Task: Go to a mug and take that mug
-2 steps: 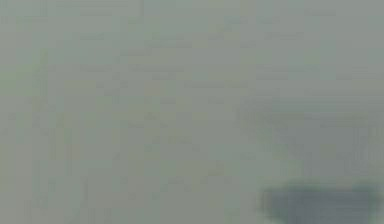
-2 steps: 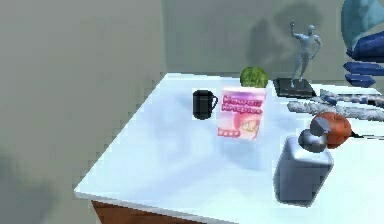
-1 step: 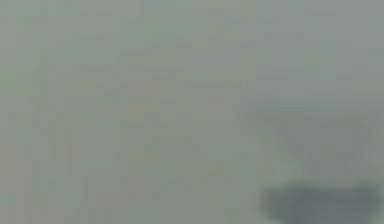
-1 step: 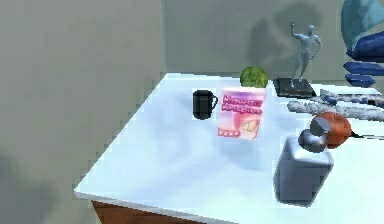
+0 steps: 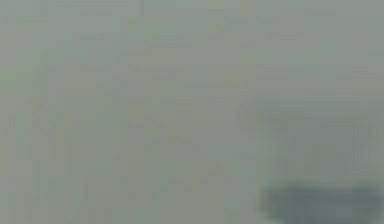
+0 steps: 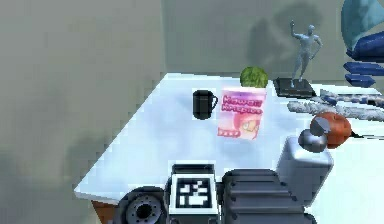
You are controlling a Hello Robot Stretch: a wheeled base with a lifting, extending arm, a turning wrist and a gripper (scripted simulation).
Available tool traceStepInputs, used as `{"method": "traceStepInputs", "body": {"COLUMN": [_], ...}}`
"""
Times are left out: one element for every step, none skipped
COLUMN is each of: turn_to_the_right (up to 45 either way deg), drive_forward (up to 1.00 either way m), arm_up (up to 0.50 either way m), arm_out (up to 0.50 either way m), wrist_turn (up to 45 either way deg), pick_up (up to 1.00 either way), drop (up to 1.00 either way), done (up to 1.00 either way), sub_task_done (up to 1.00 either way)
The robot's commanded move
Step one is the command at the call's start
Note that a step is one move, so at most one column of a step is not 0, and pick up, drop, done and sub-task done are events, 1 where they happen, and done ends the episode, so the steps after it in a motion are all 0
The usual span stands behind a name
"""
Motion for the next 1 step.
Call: {"method": "traceStepInputs", "body": {"turn_to_the_right": [0.0], "drive_forward": [0.00], "arm_up": [0.00], "arm_out": [0.44], "wrist_turn": [0.0], "pick_up": [0.00], "drop": [0.00], "done": [0.00], "sub_task_done": [0.00]}}
